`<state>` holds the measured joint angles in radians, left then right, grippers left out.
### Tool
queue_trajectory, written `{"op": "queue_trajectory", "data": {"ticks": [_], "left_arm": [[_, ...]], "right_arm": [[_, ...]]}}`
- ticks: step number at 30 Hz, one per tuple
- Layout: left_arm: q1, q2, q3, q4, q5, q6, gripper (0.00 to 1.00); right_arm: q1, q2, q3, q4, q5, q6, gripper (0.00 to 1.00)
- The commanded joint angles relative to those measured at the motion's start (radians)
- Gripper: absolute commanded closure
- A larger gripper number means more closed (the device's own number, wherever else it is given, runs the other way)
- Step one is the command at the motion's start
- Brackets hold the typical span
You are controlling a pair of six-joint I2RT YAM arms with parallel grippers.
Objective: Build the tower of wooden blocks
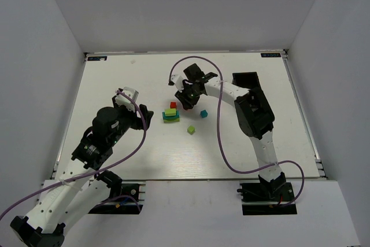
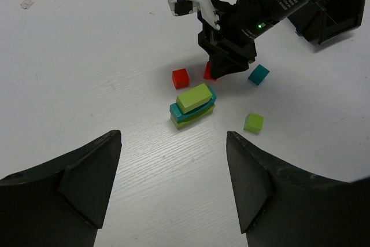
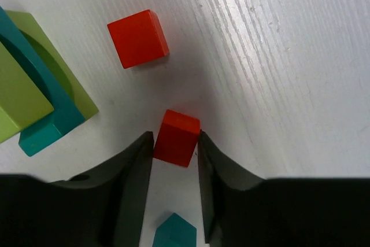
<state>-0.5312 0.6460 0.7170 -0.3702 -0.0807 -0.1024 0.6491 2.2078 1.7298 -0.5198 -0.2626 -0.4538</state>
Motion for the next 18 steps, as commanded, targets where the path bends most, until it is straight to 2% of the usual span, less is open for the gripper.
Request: {"op": "queue_trajectory", "data": {"ticks": [1, 4, 8, 13, 18], "left_arm": [[0.005, -0.011, 0.006, 0.004, 0.006, -0.006, 0.17], [0.005, -0.011, 0.006, 0.004, 0.006, -0.006, 0.17], [0.005, -0.011, 0.006, 0.004, 0.006, -0.006, 0.17], [0.005, -0.02, 0.006, 0.004, 0.006, -0.006, 0.17], [0.005, -0.02, 0.006, 0.004, 0.006, -0.006, 0.17]], "right_arm": [[0.003, -0.002, 0.028, 0.006, 0.008, 0.012, 0.66], [0.003, -0.014, 0.03, 0.0, 0.022, 0.001, 0.82], [0.004, -0.059, 0.021, 0.01, 0.069, -0.028, 0.93], [0.006, -0.173, -0.022, 0.047, 0.114, -0.131, 0.96], [0.004, -0.211, 0.014, -0.028, -0.009, -0.287, 0.97]]}}
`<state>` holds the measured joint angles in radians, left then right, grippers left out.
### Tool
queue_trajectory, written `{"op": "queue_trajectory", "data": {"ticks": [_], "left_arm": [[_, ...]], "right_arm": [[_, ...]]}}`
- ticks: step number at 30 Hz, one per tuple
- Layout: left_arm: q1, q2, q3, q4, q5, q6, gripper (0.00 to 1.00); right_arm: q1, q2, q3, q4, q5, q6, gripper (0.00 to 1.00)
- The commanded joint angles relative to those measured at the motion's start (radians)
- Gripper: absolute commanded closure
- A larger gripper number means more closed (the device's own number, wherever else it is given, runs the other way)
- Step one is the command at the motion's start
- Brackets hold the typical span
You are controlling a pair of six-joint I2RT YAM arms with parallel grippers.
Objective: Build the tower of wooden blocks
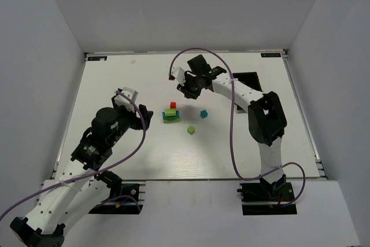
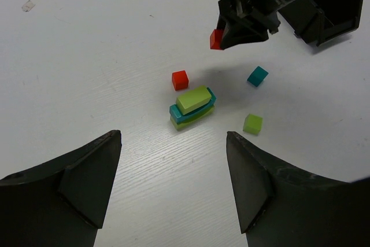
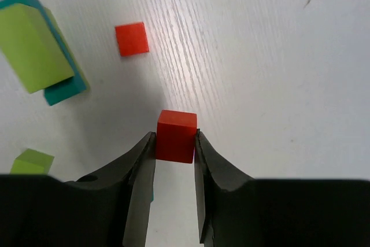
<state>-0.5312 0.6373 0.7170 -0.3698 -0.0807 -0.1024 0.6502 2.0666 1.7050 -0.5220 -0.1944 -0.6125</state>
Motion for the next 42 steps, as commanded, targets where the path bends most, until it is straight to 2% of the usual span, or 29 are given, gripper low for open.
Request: {"op": "queue_trajectory", "data": {"ticks": [1, 8, 12, 21, 42], "left_arm": [[0.005, -0.011, 0.006, 0.003, 0.006, -0.006, 0.17], [0.005, -0.021, 0.006, 0.003, 0.006, -0.006, 0.17], [0.005, -0.021, 0.006, 0.003, 0.006, -0.006, 0.17], [0.005, -0.021, 0.006, 0.003, 0.006, -0.006, 0.17], [0.005, -0.03, 0.006, 0.003, 0.006, -0.006, 0.17]], "right_arm": [[0.005, -0.066, 0.047, -0.038, -0.1, -0.138, 0.99], [0.009, 0.015, 0.229, -0.246, -0.328, -0.272, 0.99], [0.022, 0.075, 0.339, -0.345, -0.382, -0.331, 0.99], [0.065, 0.112, 0.363, -0.424, -0.395, -0.389, 0.99], [0.112, 0.162, 0.401, -0.431, -0.373, -0.356, 0.99]]}}
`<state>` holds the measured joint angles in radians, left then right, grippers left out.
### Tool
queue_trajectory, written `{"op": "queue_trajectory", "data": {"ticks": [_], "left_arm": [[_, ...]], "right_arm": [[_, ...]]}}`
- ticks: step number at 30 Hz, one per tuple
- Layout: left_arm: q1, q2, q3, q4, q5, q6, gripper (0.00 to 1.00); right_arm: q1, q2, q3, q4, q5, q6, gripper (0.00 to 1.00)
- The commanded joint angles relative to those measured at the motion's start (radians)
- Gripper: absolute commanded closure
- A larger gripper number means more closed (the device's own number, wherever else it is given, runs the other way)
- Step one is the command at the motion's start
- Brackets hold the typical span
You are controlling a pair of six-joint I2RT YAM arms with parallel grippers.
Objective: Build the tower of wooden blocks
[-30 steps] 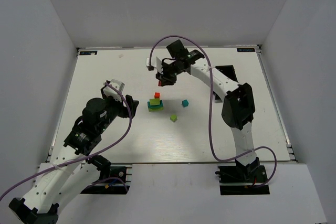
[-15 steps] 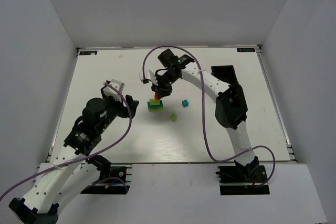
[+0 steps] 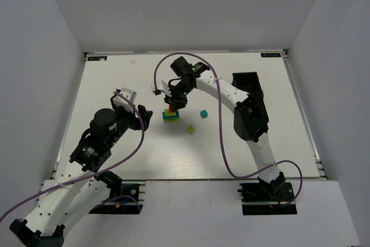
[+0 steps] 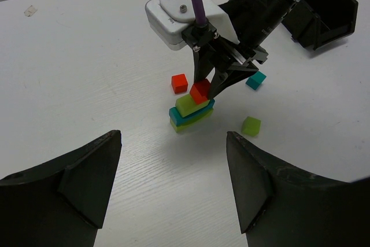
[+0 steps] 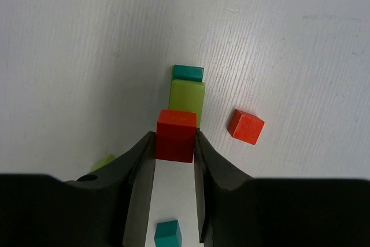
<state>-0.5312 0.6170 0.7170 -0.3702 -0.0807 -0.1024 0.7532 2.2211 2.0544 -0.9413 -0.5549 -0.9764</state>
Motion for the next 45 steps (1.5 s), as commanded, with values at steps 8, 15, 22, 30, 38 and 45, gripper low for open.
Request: {"op": "queue_trajectory", "data": {"ticks": [8, 15, 22, 30, 38, 45], "left_arm": [[0.005, -0.01, 0.006, 0.004, 0.006, -0.006, 0.17], [0.005, -0.01, 0.006, 0.004, 0.006, -0.006, 0.17], [0.005, -0.019, 0.006, 0.004, 0.006, -0.006, 0.17], [0.005, -0.019, 0.006, 0.004, 0.006, -0.006, 0.17], [0.005, -0.019, 0.006, 0.004, 0.006, -0.006, 0.17], [0.005, -0.019, 0.006, 0.004, 0.006, -0.006, 0.17]], "right_arm": [[0.017, 0.011, 0.055, -0.005, -0.008, 0.024, 0.97], [0.024, 0.02, 0.067, 0.004, -0.007, 0.036, 0.97], [0.031, 0.031, 0.084, 0.006, 0.0, 0.045, 0.97], [0.037, 0.045, 0.085, 0.007, 0.009, 0.048, 0.97], [0.04, 0.046, 0.089, 0.013, 0.012, 0.054, 0.96], [0.04, 0.048, 0.092, 0.016, 0.013, 0.059, 0.92]]}}
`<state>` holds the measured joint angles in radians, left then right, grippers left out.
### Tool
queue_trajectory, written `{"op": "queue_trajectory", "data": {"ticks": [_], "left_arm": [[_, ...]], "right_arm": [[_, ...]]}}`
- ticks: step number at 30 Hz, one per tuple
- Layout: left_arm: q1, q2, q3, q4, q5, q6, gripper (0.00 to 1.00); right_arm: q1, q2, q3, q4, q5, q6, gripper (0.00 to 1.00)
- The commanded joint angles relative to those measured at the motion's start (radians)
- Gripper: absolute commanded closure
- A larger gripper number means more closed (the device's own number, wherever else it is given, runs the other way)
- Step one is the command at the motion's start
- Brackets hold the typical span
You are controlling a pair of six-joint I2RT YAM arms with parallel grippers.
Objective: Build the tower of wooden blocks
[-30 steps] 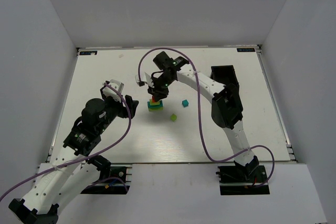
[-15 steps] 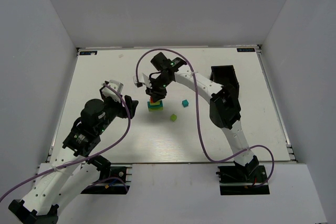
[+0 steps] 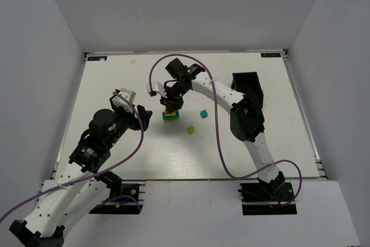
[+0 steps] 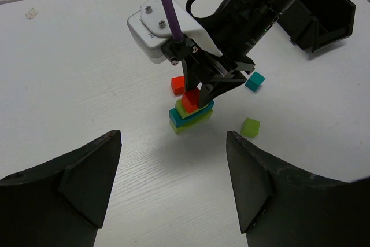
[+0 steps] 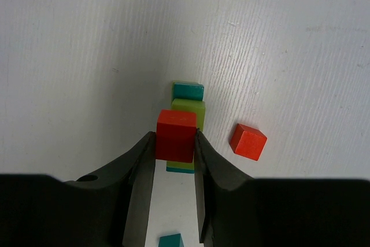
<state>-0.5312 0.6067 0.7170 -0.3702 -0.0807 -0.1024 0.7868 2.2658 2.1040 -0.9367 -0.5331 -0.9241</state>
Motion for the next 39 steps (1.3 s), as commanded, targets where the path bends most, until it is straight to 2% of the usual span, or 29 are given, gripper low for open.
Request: {"op": "queue_trajectory", "data": {"ticks": [1, 39], "left_arm": [[0.005, -0.008, 0.006, 0.004, 0.006, -0.006, 0.17], [0.005, -0.008, 0.006, 0.004, 0.006, -0.006, 0.17]], "right_arm": [[0.006, 0.005, 0.039, 0.01, -0.008, 0.008, 0.92], [0.008, 0.014, 0.03, 0.03, 0.004, 0.021, 0.71]]}}
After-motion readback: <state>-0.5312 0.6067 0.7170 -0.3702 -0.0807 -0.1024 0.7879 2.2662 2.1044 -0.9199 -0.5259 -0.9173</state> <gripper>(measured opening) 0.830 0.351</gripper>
